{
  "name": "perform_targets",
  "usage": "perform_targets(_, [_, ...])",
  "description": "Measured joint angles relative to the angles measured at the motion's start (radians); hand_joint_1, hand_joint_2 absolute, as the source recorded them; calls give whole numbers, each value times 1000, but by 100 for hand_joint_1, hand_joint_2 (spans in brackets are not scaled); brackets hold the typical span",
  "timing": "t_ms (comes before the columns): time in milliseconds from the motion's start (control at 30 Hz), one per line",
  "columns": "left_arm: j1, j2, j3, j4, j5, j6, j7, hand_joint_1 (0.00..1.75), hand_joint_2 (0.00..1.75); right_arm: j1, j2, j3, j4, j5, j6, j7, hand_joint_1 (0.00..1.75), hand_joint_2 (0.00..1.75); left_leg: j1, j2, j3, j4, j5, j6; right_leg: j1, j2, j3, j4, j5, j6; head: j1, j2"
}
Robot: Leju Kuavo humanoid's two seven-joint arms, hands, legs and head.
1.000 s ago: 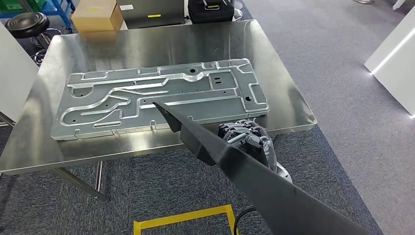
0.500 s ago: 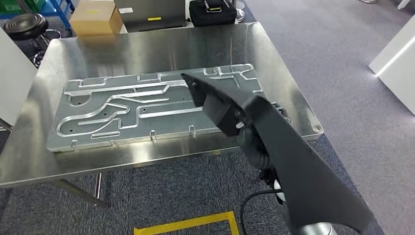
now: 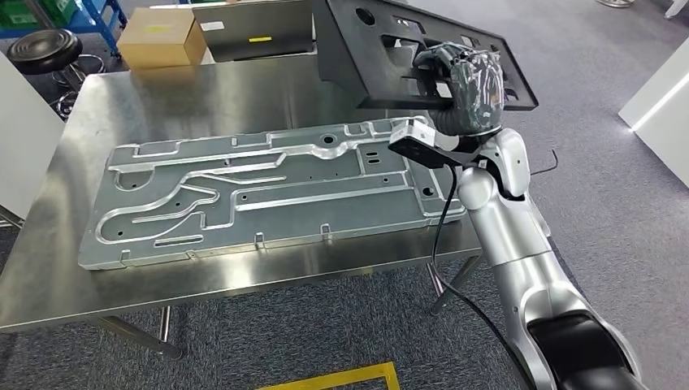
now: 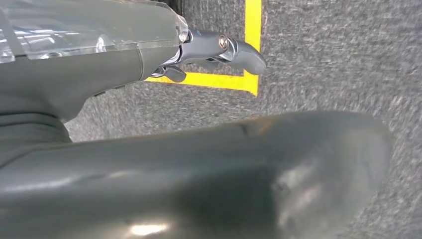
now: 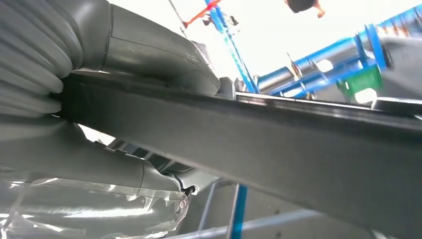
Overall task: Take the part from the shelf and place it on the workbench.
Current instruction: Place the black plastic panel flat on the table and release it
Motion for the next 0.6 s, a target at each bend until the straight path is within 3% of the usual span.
perform_targets(67, [0,-1,0,0,0,-1,0,0,0,-35,1,7,57,30,-6,14,175,175,4,-2,6,-5,-2,9,-3,-3,-13,32,-22,10,0,0])
perform_targets(100, [-1,-1,0,0,0,-1,0,0,0,-52,3,12,83,55,-5,26,175,175,6,-2,9,-7,-3,13,-4,-4,-36,77,-44,15,0,0])
perform_targets(167, [-2,-1,0,0,0,-2,0,0,0,-97,12,36,151,143,13,59,175,175,6,-2,13,-7,-7,18,-7,-5,-111,210,-92,21,0,0])
perform_targets(200, [-3,-1,0,0,0,-2,0,0,0,-120,20,56,197,199,30,80,175,175,6,-2,15,-7,-10,18,-9,-5,-146,264,-101,22,0,0])
perform_targets(233, [-3,-1,0,0,0,-3,0,0,0,-143,32,79,250,252,51,99,175,175,6,-2,19,-7,-12,18,-10,-5,-167,285,-91,22,0,0])
perform_targets(267, [-3,-1,0,0,0,-3,0,0,0,-165,47,104,305,296,73,116,175,175,6,-2,23,-7,-15,16,-11,-5,-168,266,-62,20,0,0])
perform_targets(333, [-7,-3,-1,0,0,-5,0,0,0,-202,84,154,414,348,114,137,175,175,7,-3,33,-7,-22,10,-11,-5,-124,138,25,13,0,0])
perform_targets(400, [-17,-5,-2,0,0,-8,1,0,0,-225,119,194,502,368,143,145,175,175,4,-4,34,-7,-24,2,-6,-3,-82,31,68,6,0,0])
perform_targets(467, [-23,-6,-5,0,0,-9,4,0,0,-231,148,222,571,380,162,147,175,175,2,-7,31,-11,-23,-9,0,-3,-75,8,65,-1,0,0])
perform_targets(533, [-24,-8,-9,0,0,-9,7,0,0,-230,174,243,627,385,181,148,175,175,4,-8,31,-10,-28,-21,-3,-4,-70,-1,66,-12,0,0])
perform_targets(600, [-24,-10,-11,0,0,-10,9,0,0,-231,196,259,669,388,195,151,175,175,5,-6,8,44,-61,-29,-7,-4,-61,-11,69,-25,0,0])
